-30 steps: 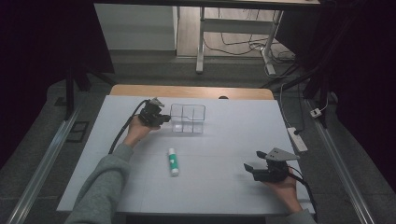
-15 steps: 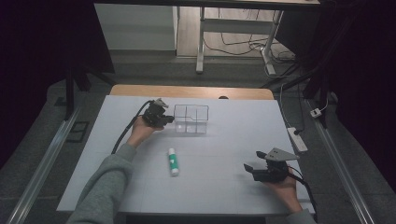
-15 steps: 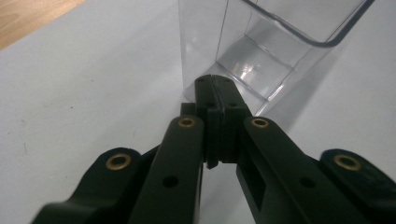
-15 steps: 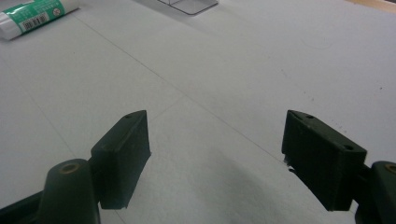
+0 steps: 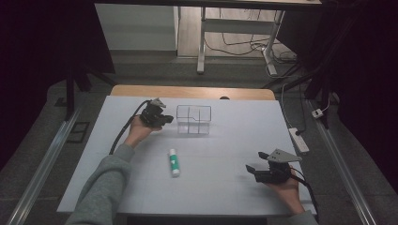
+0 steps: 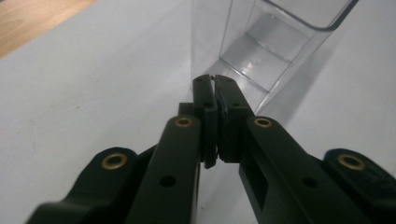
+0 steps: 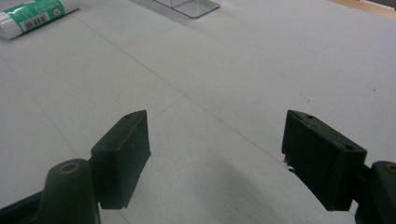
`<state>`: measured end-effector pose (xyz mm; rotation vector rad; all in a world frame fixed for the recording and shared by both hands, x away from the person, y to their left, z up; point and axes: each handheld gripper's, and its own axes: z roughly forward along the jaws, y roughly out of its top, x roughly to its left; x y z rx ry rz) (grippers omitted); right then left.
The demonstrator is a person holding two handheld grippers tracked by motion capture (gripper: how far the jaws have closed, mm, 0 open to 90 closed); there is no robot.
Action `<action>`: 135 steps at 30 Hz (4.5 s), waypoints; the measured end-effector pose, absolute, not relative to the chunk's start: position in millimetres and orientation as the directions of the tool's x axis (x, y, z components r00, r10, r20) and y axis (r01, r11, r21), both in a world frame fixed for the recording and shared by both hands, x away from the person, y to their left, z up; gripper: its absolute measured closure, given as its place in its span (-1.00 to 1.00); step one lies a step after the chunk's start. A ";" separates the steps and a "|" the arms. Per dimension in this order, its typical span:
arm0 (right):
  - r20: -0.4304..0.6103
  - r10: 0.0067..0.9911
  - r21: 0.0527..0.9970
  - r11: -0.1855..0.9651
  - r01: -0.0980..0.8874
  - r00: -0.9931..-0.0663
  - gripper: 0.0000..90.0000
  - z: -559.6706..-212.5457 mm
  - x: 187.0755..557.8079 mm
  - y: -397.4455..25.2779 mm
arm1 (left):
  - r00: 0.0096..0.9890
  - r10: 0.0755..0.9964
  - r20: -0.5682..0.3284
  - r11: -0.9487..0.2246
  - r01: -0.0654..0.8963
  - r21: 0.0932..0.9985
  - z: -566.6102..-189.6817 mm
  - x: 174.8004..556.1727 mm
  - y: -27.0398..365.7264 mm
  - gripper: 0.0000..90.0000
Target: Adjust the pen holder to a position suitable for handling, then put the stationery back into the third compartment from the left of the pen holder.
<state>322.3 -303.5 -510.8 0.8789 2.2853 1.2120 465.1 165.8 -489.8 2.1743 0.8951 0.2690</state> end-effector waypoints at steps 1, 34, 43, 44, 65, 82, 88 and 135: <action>-0.061 0.692 0.839 0.426 0.339 -0.719 -0.49 -510.8 322.3 -303.7 | 0.735 0.673 -0.088 -0.463 0.511 0.724 -487.4 462.4 167.1 0.59; -0.068 0.658 0.862 0.418 0.288 -0.750 -0.45 -502.9 313.7 -299.8 | 0.642 0.766 0.007 -0.426 0.499 0.755 -501.5 299.7 214.5 -0.12; -0.085 0.639 0.862 0.432 0.265 -0.765 -0.47 -503.2 310.1 -293.2 | 0.637 0.771 0.012 -0.440 0.518 0.734 -510.6 286.4 222.7 -0.19; -0.077 0.637 0.865 0.425 0.266 -0.767 -0.47 -502.9 309.3 -292.4 | 0.636 0.772 0.010 -0.437 0.520 0.734 -510.8 285.7 223.3 -0.20; -0.038 0.608 0.855 0.431 0.290 -0.793 -0.50 -500.1 300.6 -276.4 | 0.630 0.777 -0.003 -0.434 0.539 0.722 -517.3 284.4 226.3 -0.27; 0.027 0.574 0.857 0.409 0.315 -0.818 -0.48 -476.3 296.3 -244.3 | 0.635 0.773 -0.005 -0.451 0.555 0.699 -521.8 287.1 224.9 -0.31; 0.029 0.550 0.871 0.396 0.291 -0.835 -0.46 -462.9 297.9 -223.3 | 0.633 0.774 -0.004 -0.452 0.556 0.697 -521.6 286.5 224.6 -0.31; 0.047 0.471 0.783 0.530 0.325 -0.881 -0.41 -466.1 343.8 -76.8 | 0.629 0.777 -0.010 -0.447 0.562 0.696 -524.4 289.5 224.5 -0.38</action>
